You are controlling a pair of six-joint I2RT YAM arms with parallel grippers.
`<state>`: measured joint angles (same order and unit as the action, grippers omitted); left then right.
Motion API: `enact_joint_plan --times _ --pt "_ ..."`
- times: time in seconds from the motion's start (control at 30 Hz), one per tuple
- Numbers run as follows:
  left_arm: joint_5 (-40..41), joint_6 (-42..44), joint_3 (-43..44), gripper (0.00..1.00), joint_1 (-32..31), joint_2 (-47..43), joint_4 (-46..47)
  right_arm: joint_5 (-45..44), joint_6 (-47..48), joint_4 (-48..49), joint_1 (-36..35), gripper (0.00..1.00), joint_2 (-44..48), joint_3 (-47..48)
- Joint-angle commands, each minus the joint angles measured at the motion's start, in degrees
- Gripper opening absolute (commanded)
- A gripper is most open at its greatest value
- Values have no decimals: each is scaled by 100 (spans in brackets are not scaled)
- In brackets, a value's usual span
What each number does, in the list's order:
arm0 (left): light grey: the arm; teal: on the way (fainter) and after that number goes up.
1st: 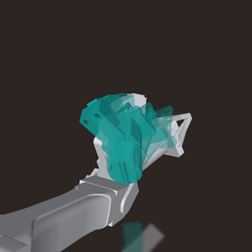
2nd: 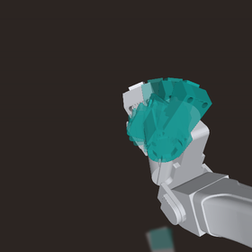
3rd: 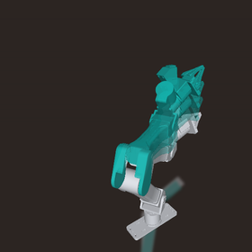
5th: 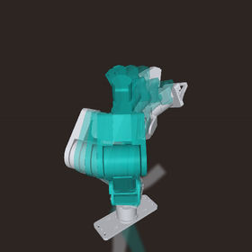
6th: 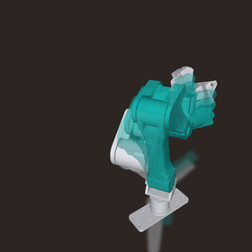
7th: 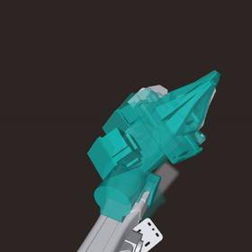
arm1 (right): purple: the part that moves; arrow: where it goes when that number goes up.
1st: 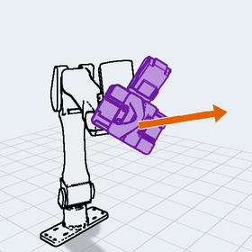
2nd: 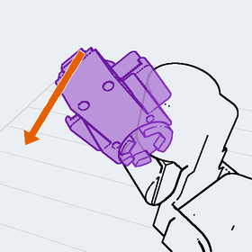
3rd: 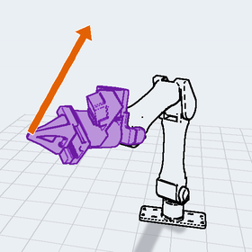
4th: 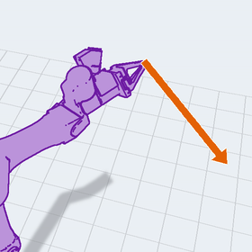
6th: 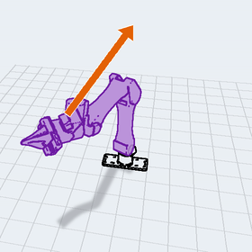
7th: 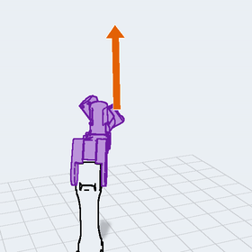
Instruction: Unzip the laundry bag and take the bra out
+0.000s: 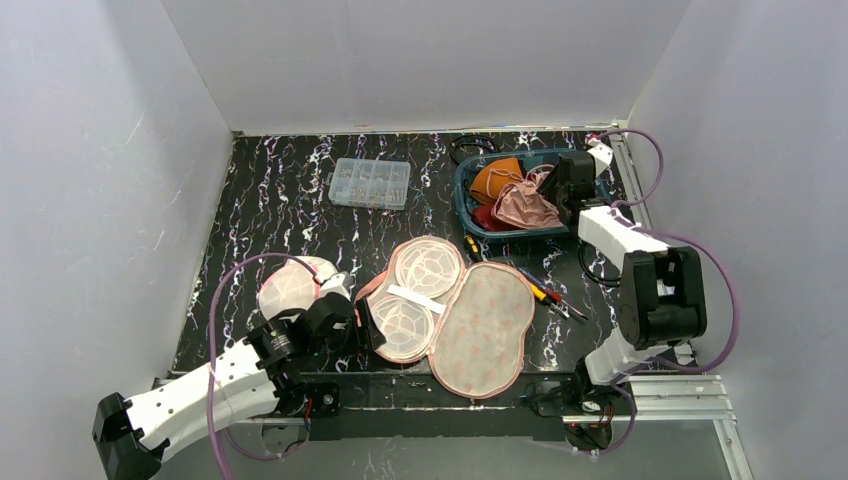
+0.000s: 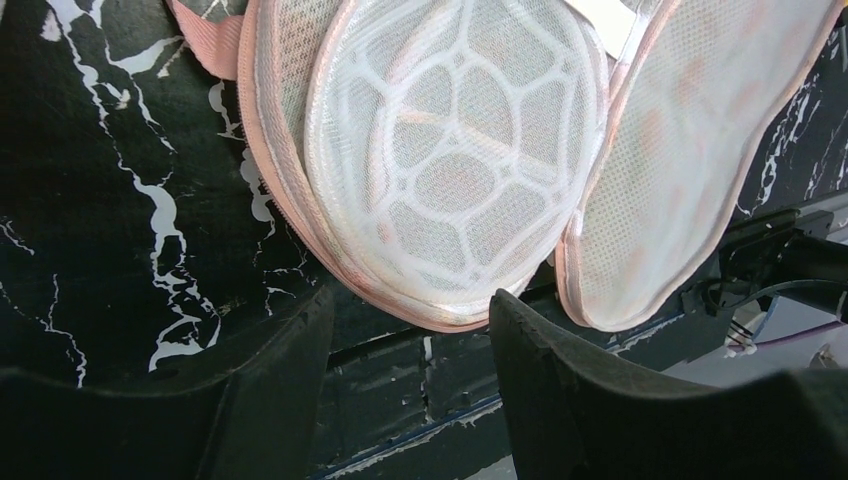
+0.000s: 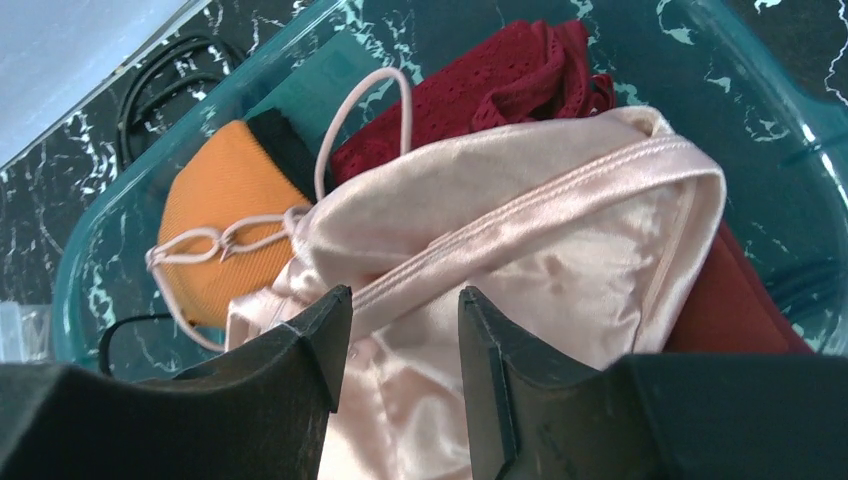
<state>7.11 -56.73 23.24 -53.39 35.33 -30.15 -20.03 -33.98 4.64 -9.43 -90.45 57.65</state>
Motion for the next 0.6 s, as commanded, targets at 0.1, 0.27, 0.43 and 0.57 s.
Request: enact_joint_plan --times 0.1,0.27,0.43,0.57 --pt "299 172 273 56 -16 62 -337 141 111 -171 385 51 -496 585" --pt "468 258 422 56 -13 -35 -556 338 134 -24 375 62 113 552" --pt "693 404 783 57 -12 -194 -890 310 28 -366 -15 75 1082 828" --pt "694 650 1012 58 -8 -211 -951 134 -36 -972 -984 77 2000 619"
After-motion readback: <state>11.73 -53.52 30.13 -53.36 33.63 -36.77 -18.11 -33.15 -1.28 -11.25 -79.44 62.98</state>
